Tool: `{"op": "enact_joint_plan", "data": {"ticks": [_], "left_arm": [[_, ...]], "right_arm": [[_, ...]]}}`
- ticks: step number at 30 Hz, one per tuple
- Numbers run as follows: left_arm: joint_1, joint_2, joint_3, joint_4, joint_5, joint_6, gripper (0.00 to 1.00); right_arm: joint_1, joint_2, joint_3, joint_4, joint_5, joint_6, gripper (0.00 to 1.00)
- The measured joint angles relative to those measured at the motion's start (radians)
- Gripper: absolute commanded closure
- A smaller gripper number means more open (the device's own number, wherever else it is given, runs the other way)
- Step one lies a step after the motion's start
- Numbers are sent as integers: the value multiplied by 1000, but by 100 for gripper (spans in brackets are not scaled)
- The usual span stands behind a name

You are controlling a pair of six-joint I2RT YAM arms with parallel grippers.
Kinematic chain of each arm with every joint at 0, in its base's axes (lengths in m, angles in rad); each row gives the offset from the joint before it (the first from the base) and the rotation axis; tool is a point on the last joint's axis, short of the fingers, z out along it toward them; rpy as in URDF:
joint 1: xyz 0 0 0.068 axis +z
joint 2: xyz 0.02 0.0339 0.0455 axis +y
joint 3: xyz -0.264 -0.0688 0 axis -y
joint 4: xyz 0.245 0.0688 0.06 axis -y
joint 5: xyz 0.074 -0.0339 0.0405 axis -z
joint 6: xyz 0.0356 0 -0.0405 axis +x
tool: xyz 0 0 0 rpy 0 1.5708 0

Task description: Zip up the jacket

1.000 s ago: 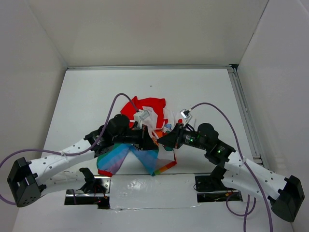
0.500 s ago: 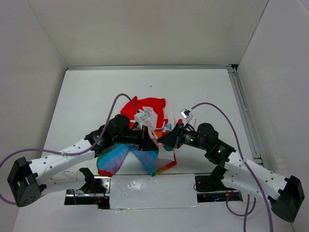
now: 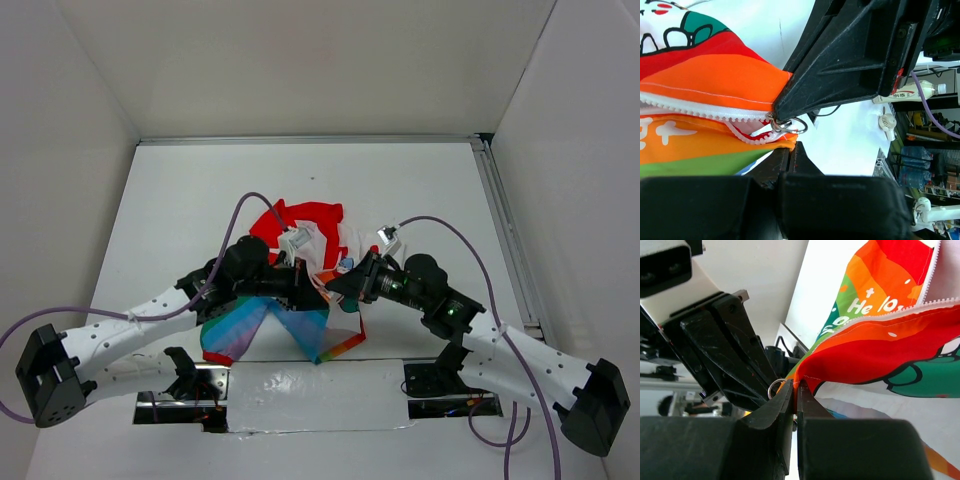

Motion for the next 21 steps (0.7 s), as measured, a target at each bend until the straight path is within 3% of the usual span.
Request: {"op": "enact_joint_plan", "data": {"ticks": [12,21], "left_arm": [[-57,61,-13,69,-52,-9,100],[-40,73,-7,54,-67,-68,100]], "right_arm": [[5,-45,-55,-2,63,104,99],[5,-59,3,-148,71,11,70]]}}
